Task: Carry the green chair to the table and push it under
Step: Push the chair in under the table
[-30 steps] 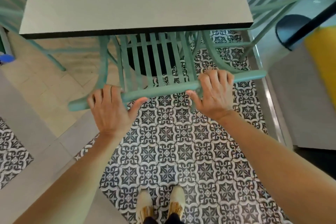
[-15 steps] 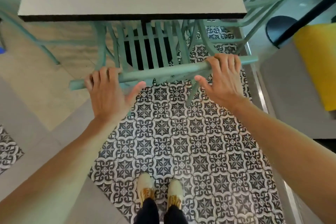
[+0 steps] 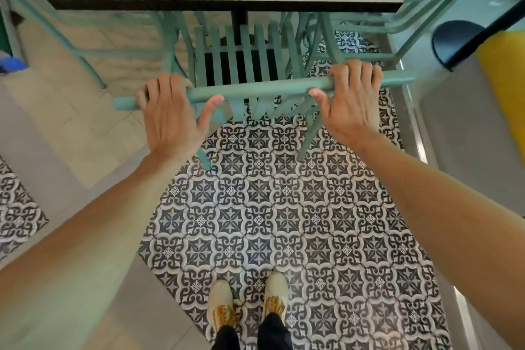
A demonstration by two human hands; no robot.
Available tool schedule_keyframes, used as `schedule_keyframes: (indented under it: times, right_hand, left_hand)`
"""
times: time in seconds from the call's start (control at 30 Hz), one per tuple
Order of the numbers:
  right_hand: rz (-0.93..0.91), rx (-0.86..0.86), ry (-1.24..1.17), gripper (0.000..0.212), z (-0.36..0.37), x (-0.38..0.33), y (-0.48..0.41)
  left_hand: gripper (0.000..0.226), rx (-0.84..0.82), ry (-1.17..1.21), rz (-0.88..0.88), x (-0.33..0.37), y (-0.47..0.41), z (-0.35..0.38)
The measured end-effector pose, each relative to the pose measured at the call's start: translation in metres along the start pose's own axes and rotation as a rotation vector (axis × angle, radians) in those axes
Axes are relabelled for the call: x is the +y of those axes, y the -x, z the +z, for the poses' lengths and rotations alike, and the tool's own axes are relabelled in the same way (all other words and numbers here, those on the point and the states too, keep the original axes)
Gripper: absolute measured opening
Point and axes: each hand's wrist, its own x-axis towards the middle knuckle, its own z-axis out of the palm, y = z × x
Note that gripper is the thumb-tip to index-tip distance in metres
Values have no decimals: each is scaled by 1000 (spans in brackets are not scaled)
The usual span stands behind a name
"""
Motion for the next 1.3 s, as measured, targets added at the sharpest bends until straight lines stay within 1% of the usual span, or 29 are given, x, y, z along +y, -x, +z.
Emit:
schedule_keyframes:
  times: [0.1,0.3,0.4,0.6,0.73,0.87,1.13,1.3]
  right_hand:
    - [7,7,19,56,-5,-15,6]
    - [44,55,-3,64,-10,-49,18]
    - [68,74,9,59,-9,-69,23]
    - [72,104,-6,56,-5,-82,30]
    - [48,92,-28,56,-5,-76,28]
    - [25,91,-35,50,-10,-75,36]
    - [63,67,-36,66,-13,-82,31]
    - [65,67,-52,69,-5,-82,15]
  left_hand:
    - [65,-21,25,14,-12,1,-6]
    - [65,-45,60,44,-42,4,-14]
    - [67,-58,47,44,-61,4,-16]
    - [71,-84,48,46,-75,4,-19]
    - [65,-43,53,2,-66,11,-22]
    - [62,-26,57,9,-65,23,-24]
    - [72,-44,57,21,-70,15,-24]
    - [70,-41,60,26,-74,0,-16]
